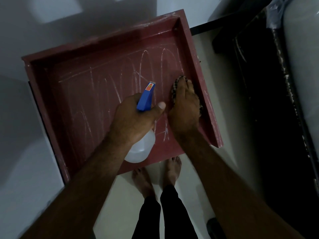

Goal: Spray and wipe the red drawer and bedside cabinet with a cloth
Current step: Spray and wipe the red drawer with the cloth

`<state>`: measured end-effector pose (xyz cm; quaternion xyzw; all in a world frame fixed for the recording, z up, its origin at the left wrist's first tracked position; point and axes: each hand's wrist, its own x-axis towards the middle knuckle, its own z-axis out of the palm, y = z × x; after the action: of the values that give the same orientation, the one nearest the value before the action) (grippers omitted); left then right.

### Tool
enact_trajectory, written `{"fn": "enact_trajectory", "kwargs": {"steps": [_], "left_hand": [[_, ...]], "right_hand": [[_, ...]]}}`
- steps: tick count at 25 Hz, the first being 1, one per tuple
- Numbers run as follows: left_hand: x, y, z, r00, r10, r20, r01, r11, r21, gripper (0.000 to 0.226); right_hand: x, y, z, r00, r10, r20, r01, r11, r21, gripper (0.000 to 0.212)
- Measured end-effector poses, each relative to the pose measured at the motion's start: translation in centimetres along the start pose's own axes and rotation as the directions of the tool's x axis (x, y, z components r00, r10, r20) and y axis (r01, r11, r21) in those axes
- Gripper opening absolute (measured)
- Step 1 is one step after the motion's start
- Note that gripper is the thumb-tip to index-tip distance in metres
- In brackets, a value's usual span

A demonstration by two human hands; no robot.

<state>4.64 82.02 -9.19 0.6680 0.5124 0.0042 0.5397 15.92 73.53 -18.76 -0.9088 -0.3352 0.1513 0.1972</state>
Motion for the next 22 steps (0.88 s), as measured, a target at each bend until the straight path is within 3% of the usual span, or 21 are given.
{"fn": "enact_trajectory", "kwargs": {"steps": [6, 13, 18, 22], "left_hand": [[0.4, 0.2, -0.2, 1.0, -0.023, -0.02, 0.022, 1.0, -0.016, 0.048], [1.4, 0.3, -0.4, 0.997, -0.076, -0.017, 0.076, 0.997, 0.001, 0.049], [1.8, 0.6, -0.6, 0.996, -0.084, -0.031, 0.085, 0.996, 0.019, 0.049], [1.8, 0.5, -0.8, 0.996, -0.084, -0.033, 0.084, 0.996, 0.017, 0.047]], "right_hand": [[-2.5, 1.2, -0.7, 0.996, 0.037, 0.08, -0.033, 0.998, -0.048, 0.086], [3.1, -1.2, -0.5, 0.995, 0.02, 0.099, -0.017, 0.999, -0.026, 0.089], [0.6, -0.3, -1.3, 0.993, -0.003, 0.115, 0.006, 1.0, -0.028, 0.083], [1.1, -0.2, -1.3, 0.993, -0.022, 0.115, 0.026, 0.999, -0.034, 0.089]]}}
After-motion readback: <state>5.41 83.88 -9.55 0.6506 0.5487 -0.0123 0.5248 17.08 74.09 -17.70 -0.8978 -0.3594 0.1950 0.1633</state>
